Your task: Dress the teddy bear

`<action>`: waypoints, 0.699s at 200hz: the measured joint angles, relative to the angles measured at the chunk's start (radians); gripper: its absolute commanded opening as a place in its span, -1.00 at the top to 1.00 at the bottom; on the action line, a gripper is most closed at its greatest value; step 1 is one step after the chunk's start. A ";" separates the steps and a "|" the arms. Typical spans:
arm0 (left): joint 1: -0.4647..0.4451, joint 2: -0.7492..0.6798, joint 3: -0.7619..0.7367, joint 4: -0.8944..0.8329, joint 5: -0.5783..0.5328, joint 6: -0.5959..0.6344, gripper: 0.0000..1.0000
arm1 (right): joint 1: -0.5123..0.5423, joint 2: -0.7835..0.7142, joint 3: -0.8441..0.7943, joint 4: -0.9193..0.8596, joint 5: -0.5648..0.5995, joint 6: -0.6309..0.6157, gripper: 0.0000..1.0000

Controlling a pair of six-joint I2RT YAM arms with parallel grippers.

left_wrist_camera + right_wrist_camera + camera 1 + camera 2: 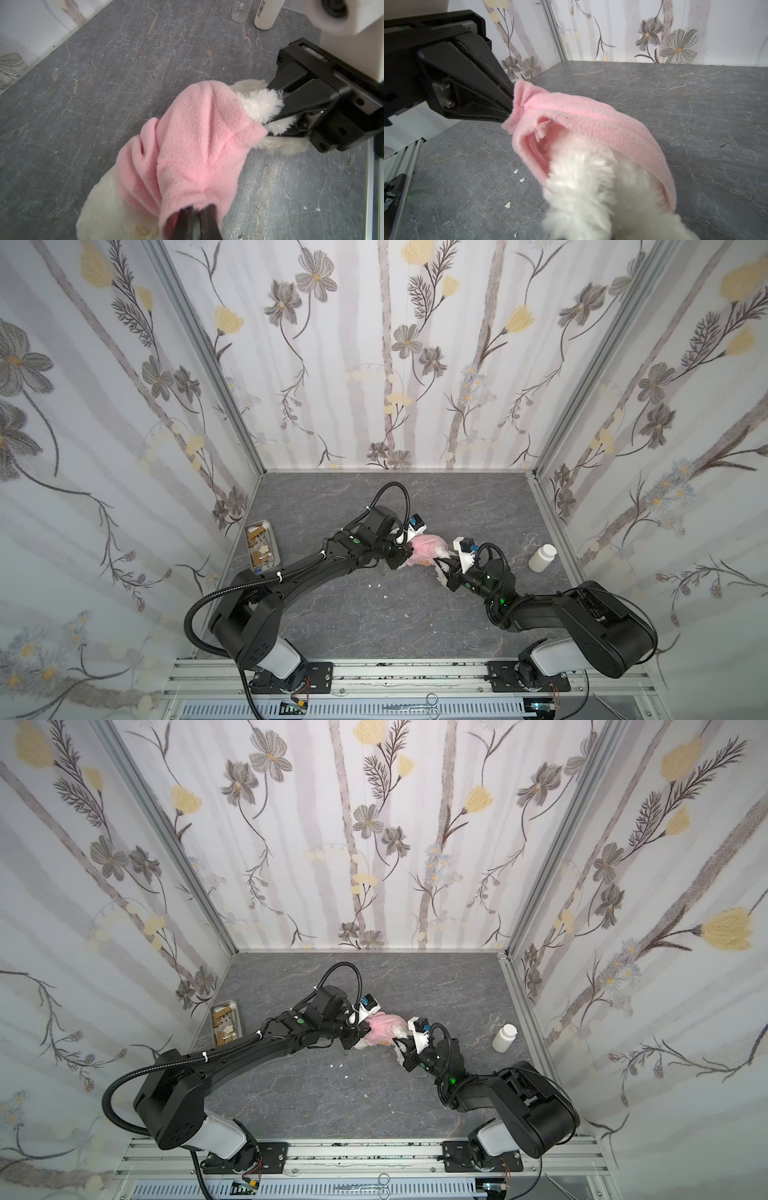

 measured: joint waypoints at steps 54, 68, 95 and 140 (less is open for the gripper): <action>0.040 -0.046 -0.055 0.034 0.081 -0.025 1.00 | -0.006 0.000 -0.003 0.010 -0.012 0.010 1.00; 0.053 -0.057 -0.064 0.039 0.113 -0.028 1.00 | -0.007 0.001 -0.004 0.018 -0.022 0.016 1.00; 0.090 -0.093 -0.079 0.044 0.164 -0.044 1.00 | -0.019 0.007 -0.006 0.042 -0.029 0.028 1.00; 0.089 -0.102 -0.085 0.043 0.134 -0.048 1.00 | -0.025 0.016 -0.006 0.041 -0.004 0.047 1.00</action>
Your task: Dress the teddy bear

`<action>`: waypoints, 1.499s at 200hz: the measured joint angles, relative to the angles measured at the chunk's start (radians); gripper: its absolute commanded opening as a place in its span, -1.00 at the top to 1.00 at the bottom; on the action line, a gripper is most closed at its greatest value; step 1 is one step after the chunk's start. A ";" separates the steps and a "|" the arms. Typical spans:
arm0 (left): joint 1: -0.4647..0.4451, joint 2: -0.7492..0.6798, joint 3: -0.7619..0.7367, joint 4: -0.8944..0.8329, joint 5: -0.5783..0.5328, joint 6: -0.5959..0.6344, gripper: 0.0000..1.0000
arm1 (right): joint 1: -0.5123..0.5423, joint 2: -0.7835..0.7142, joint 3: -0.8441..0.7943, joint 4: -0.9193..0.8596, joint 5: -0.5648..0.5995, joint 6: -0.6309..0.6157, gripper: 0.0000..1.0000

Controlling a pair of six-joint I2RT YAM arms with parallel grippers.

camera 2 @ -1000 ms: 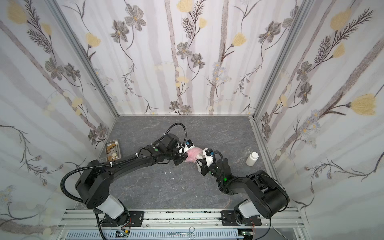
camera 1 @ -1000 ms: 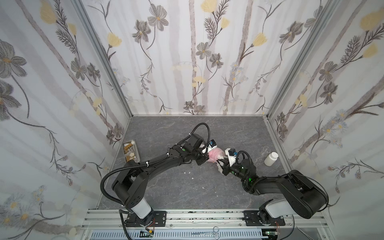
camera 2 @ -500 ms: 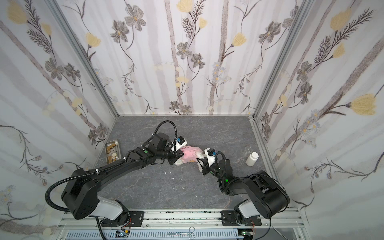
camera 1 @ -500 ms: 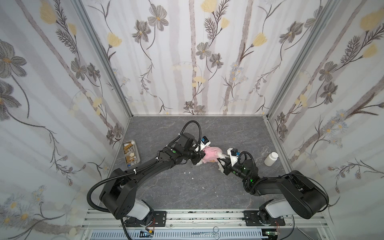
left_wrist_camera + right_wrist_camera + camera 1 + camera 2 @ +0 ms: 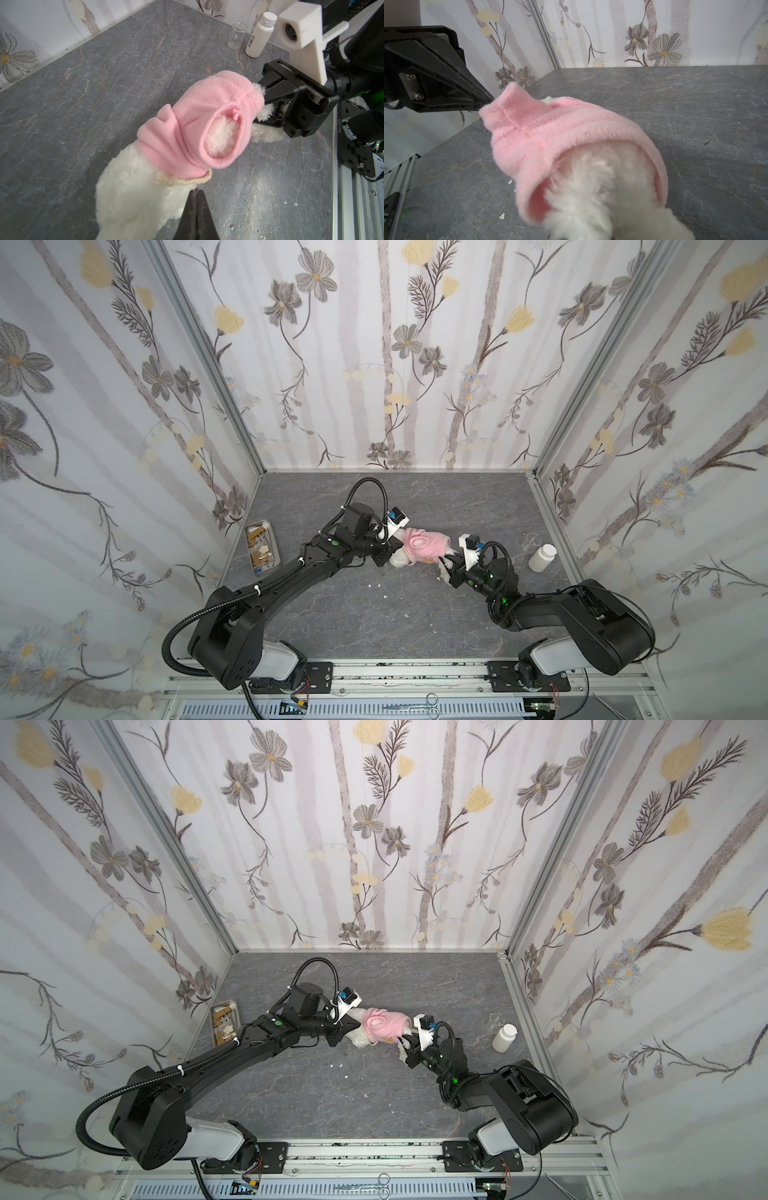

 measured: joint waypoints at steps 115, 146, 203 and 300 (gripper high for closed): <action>-0.073 0.056 0.116 -0.011 -0.065 0.038 0.70 | 0.024 -0.010 0.024 -0.049 -0.004 -0.053 1.00; -0.081 0.101 0.141 -0.051 -0.075 0.054 0.63 | 0.028 -0.013 0.025 -0.055 -0.003 -0.056 1.00; -0.084 0.101 0.141 -0.077 -0.052 0.064 0.49 | 0.029 -0.015 0.032 -0.064 0.001 -0.071 1.00; -0.173 0.071 0.114 -0.085 -0.212 0.182 0.65 | 0.029 -0.008 0.045 -0.095 0.000 -0.072 1.00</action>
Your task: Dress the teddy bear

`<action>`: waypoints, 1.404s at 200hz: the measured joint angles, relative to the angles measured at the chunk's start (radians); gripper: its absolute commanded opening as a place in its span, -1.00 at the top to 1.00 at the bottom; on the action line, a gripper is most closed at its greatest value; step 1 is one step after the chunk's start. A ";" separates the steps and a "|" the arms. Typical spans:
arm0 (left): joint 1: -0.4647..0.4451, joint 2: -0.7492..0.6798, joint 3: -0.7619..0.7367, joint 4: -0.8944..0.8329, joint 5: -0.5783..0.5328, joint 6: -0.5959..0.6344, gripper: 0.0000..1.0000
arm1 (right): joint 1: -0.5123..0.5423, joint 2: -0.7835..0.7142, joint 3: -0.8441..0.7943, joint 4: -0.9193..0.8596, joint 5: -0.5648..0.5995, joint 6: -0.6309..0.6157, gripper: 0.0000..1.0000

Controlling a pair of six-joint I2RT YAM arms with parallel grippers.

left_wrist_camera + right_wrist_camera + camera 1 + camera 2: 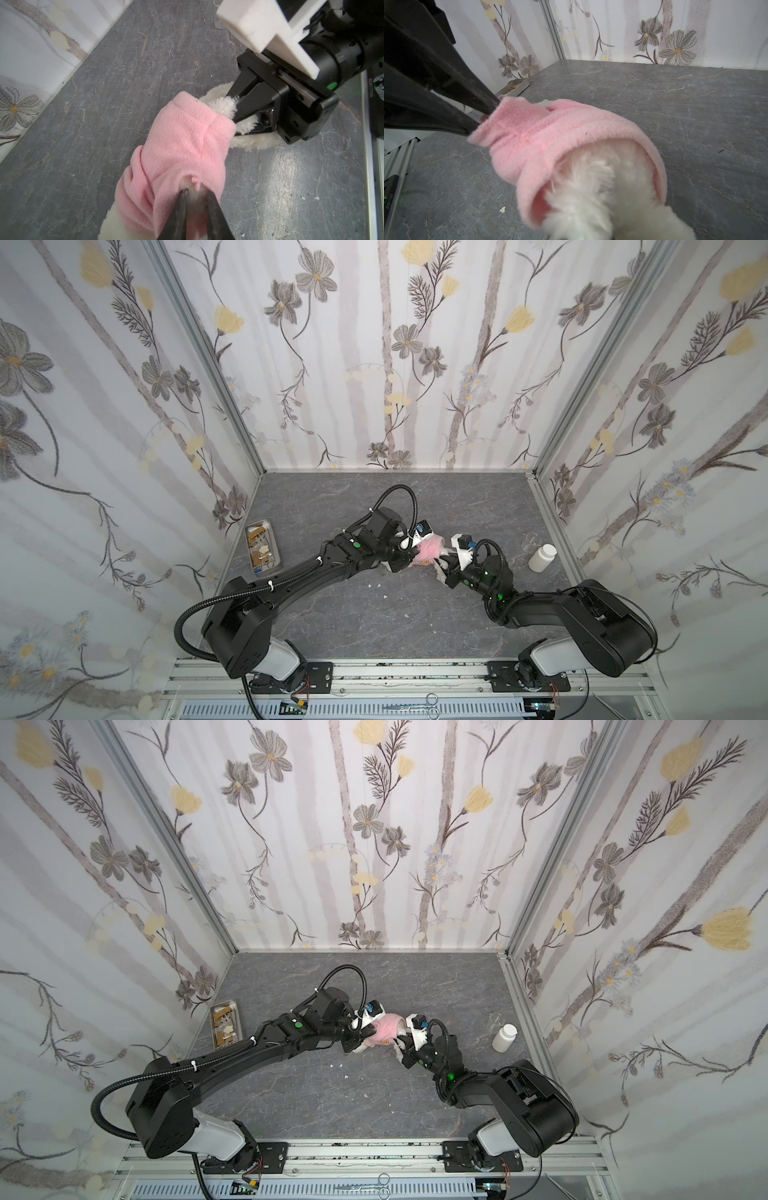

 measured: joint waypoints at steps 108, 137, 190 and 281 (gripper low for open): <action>-0.045 -0.064 -0.032 -0.014 -0.146 0.097 0.60 | 0.000 0.024 0.011 0.000 -0.012 0.000 1.00; -0.056 -0.057 -0.036 -0.013 -0.158 0.138 0.67 | 0.000 0.029 0.013 0.002 -0.015 0.001 1.00; -0.058 0.009 -0.010 -0.015 -0.176 0.167 0.70 | 0.000 0.030 0.015 0.000 -0.015 0.001 1.00; 0.024 -0.052 0.011 -0.020 0.022 0.057 0.70 | 0.000 0.037 0.019 0.002 -0.016 0.002 1.00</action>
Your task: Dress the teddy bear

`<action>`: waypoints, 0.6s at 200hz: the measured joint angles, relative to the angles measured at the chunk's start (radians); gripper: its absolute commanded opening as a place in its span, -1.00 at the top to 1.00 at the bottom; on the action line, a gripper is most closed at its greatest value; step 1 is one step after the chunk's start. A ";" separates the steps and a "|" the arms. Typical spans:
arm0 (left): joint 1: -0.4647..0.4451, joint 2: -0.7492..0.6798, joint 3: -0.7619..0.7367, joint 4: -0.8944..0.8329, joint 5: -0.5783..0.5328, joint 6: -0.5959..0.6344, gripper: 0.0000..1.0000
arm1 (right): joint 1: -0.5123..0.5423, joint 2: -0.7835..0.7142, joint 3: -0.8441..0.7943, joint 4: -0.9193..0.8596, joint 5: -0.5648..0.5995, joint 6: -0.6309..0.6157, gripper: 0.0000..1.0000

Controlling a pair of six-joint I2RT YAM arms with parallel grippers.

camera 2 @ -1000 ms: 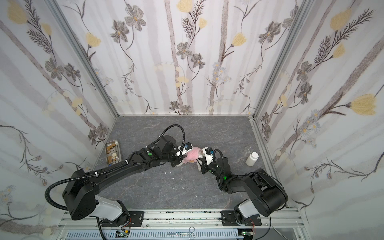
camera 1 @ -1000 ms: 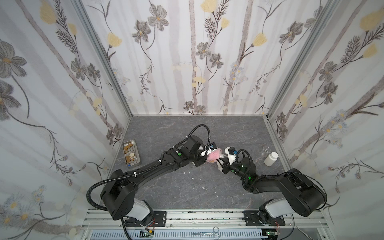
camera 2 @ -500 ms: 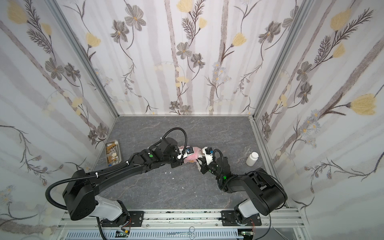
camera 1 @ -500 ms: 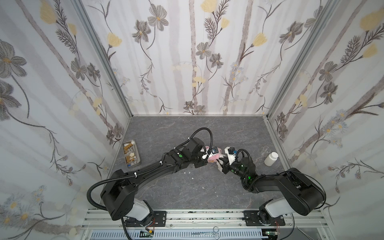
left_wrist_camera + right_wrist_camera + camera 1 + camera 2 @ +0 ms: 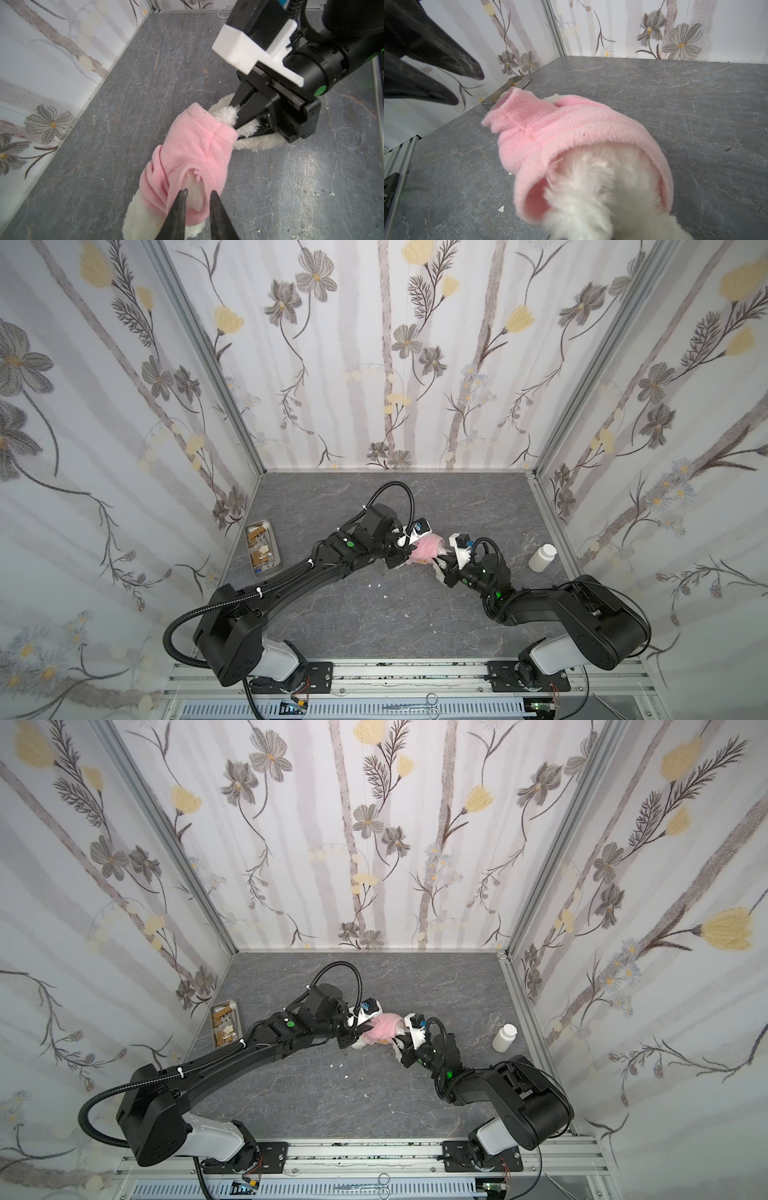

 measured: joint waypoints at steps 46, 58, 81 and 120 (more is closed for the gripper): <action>-0.002 0.031 0.002 -0.003 -0.008 0.019 0.82 | 0.000 0.000 0.000 0.000 0.000 0.008 1.00; -0.002 0.044 0.008 -0.005 -0.026 0.024 0.84 | 0.000 -0.001 0.000 0.000 0.000 0.010 1.00; 0.000 0.058 0.010 -0.005 -0.057 0.031 0.84 | 0.001 -0.005 0.000 -0.001 0.000 0.010 1.00; 0.000 0.073 0.010 -0.006 -0.076 0.034 0.70 | 0.001 -0.005 0.000 -0.002 0.000 0.010 1.00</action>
